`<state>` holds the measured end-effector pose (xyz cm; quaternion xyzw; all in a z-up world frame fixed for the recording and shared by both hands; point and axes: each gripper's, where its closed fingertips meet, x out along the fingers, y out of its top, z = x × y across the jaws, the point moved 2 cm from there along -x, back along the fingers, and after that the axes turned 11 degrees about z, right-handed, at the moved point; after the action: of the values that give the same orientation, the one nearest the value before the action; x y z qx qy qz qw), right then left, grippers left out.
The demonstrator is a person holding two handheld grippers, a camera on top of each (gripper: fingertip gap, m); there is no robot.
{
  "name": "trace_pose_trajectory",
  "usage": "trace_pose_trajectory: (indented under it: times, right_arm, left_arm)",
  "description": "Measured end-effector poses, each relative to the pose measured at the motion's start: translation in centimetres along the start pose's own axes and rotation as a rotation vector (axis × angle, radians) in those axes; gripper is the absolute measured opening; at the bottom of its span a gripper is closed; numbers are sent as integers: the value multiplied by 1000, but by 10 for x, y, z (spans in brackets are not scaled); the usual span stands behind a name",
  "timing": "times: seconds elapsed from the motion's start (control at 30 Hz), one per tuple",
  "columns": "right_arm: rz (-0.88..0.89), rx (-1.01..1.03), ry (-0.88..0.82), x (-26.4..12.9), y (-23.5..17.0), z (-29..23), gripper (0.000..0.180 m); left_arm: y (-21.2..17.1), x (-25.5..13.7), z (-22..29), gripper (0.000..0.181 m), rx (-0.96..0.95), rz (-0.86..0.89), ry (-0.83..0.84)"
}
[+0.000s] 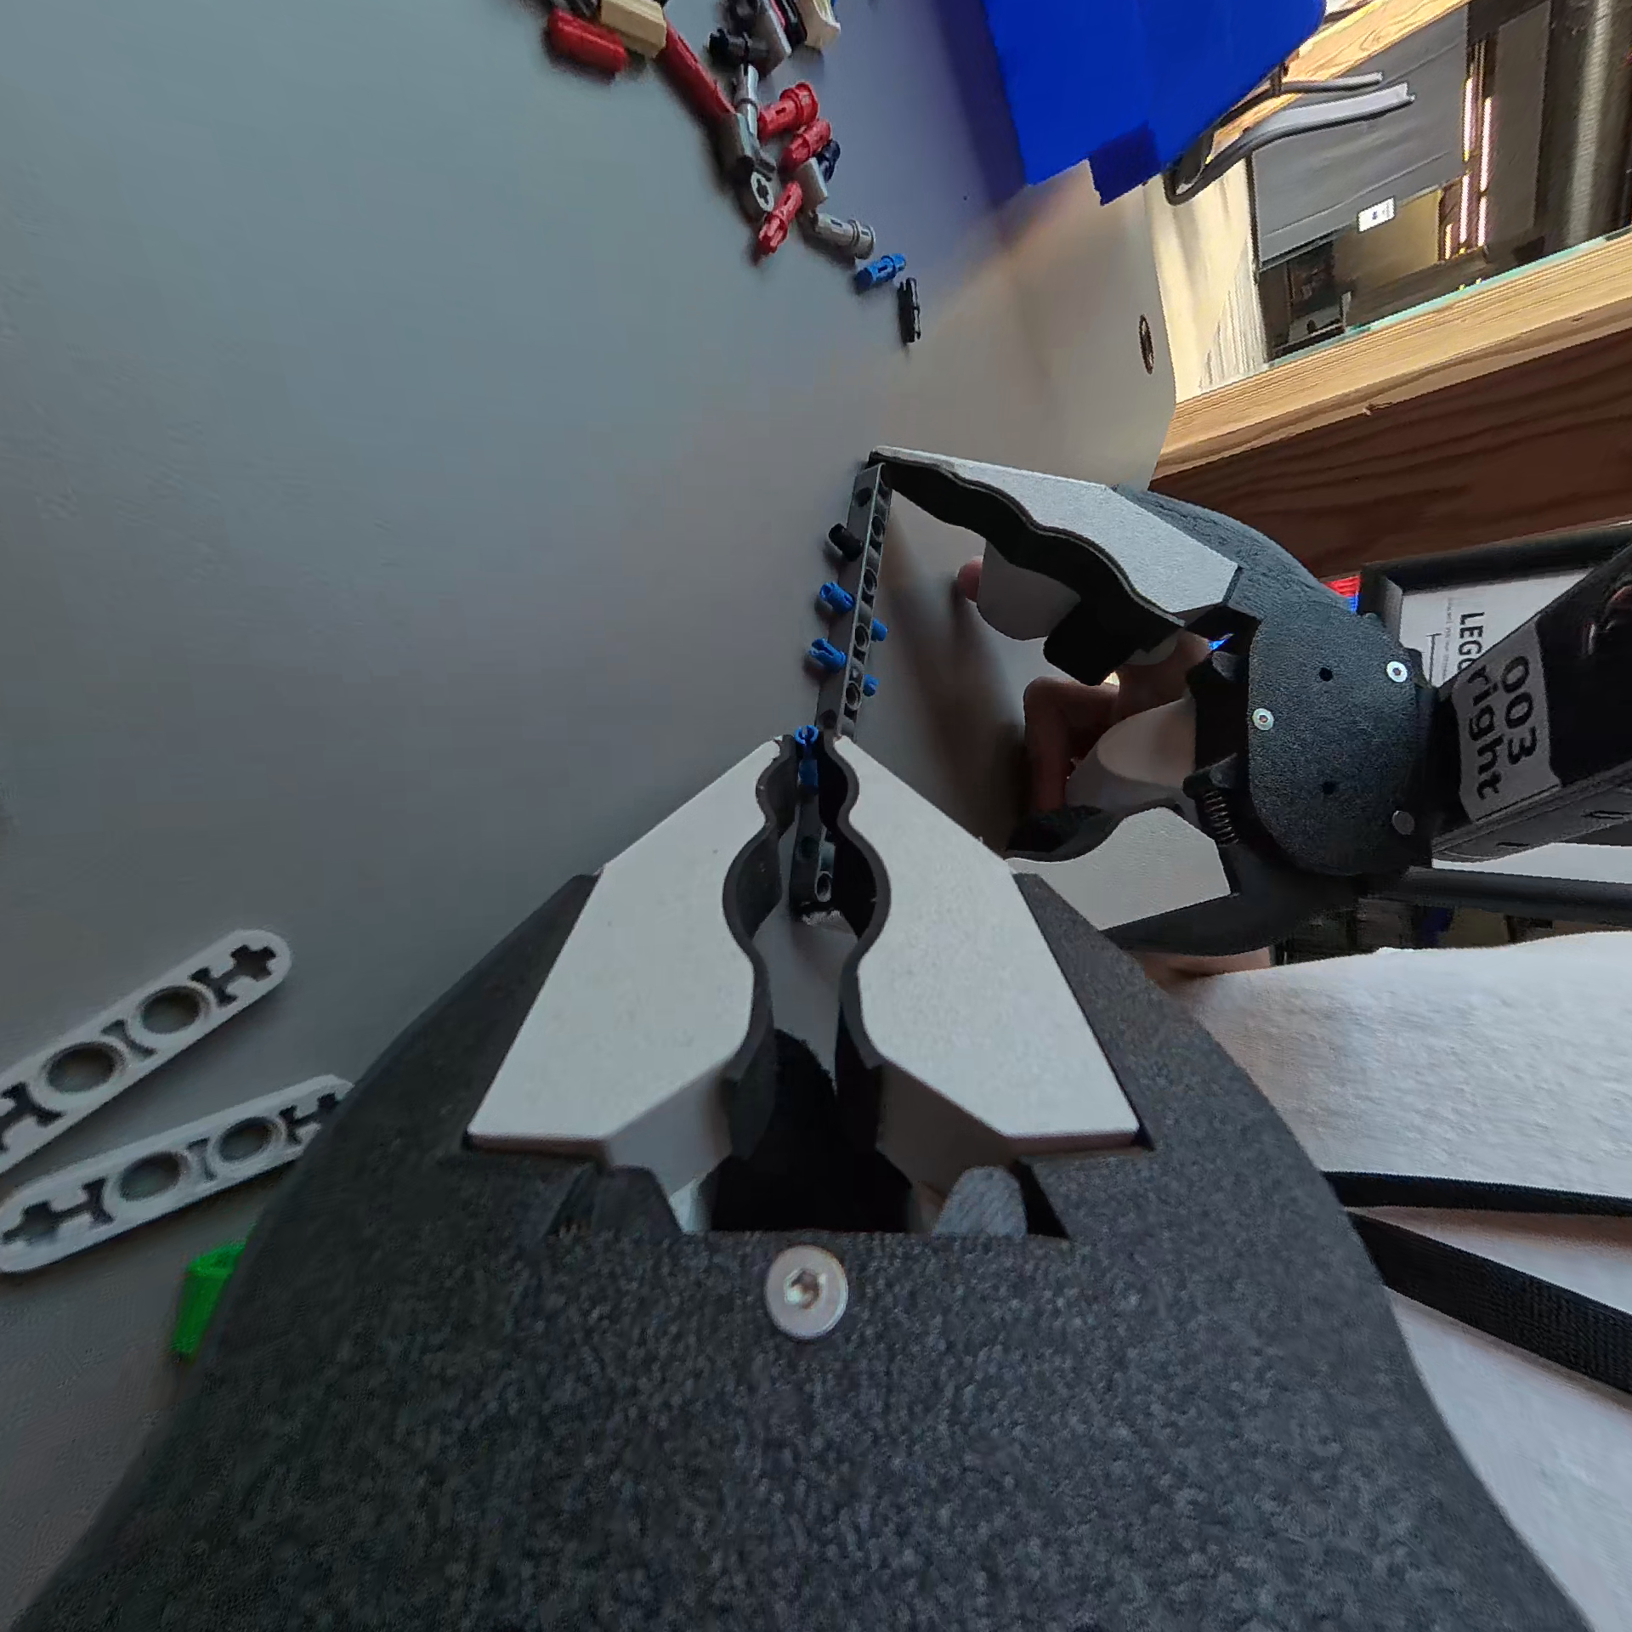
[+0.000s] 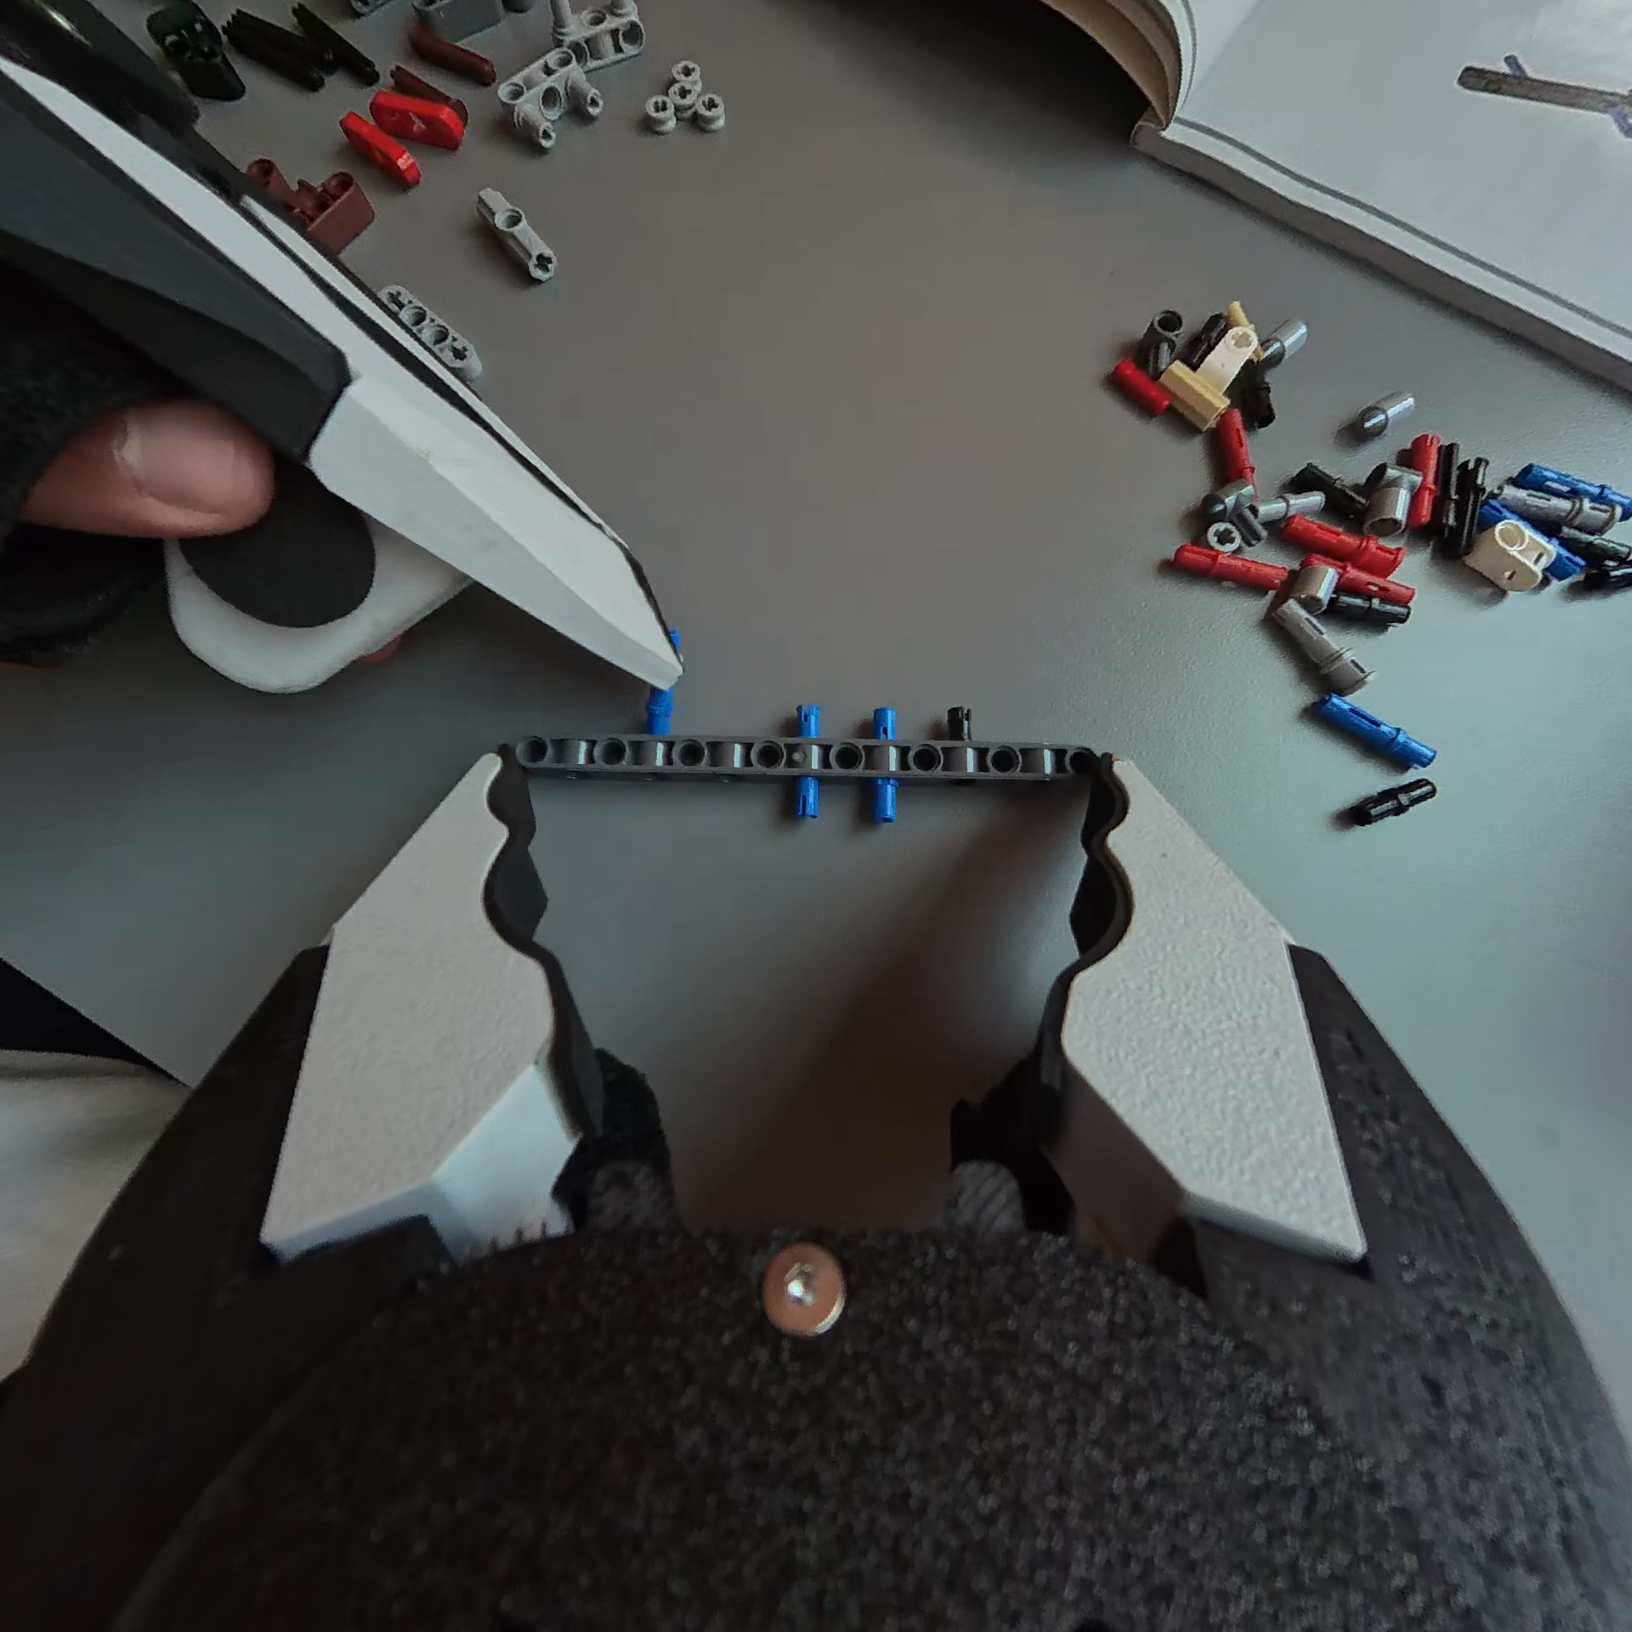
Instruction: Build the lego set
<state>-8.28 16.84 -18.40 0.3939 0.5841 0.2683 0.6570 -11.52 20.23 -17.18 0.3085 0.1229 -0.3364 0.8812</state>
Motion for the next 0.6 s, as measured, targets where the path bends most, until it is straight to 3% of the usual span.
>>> trace_pose_trajectory:
  times: [0.6]
  right_arm:
    - [-1, -2, 2, 0, 0, 0, 123]
  left_arm:
    - [0, 1, 0, 2, -142, -31, -79]
